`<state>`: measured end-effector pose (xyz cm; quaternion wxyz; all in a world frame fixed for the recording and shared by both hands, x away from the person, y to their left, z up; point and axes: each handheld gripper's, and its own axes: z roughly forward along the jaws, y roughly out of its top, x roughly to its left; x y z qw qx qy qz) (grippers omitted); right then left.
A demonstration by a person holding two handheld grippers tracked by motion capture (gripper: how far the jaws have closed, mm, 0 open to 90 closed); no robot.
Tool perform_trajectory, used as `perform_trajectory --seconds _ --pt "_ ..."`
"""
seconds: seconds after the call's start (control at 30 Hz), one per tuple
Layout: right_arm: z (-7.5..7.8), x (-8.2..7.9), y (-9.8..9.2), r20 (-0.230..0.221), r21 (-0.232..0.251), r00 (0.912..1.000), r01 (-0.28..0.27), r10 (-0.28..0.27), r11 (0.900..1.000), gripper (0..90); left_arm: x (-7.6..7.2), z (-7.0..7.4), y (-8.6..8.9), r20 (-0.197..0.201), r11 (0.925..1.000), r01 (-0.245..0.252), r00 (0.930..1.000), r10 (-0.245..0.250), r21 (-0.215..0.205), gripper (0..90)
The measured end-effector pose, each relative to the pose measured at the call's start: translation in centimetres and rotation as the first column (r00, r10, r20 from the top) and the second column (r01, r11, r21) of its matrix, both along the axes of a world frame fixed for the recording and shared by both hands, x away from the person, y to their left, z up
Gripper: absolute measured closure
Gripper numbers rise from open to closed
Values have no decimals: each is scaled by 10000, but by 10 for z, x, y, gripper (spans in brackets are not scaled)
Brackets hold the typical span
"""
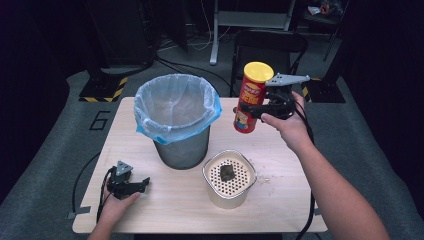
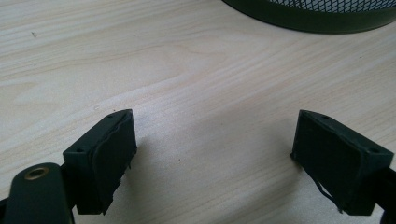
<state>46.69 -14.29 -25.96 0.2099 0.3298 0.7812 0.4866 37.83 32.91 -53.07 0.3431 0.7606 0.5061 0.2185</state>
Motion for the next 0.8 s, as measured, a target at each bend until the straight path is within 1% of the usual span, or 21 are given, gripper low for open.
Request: perform_trajectory --seconds 0.13,0.33,0.47,0.57,0.67,0.7,0.77,0.8 --pt "15 -1 10 154 -168 9996 -221 223 9996 235 0 0 0 -1 10000 5 10000 -5 2 133" --pt "35 1 23 178 -232 9986 -495 500 9985 235 0 0 0 2 10000 3 10000 -3 3 133" --pt "47 2 30 374 -312 9975 -587 598 9978 235 0 0 0 -10 10000 2 10000 -2 -24 133" --pt "59 2 36 435 -443 9968 -659 678 9968 235 0 0 0 0 10000 7 10000 -7 4 133" --pt "71 2 40 481 -467 9961 -710 733 9964 235 0 0 0 7 10000 8 10000 -8 -7 133" --pt "76 1 42 532 -486 9956 -748 774 9960 235 0 1 1 -113 10000 69 9999 -69 35 133" --pt "85 1 46 557 -490 9946 -850 877 9952 235 0 1 1 -110 10000 69 9999 -68 33 133" --pt "89 1 48 585 -488 9941 -887 915 9949 235 0 0 0 -64 10000 -13 10000 12 -57 133"
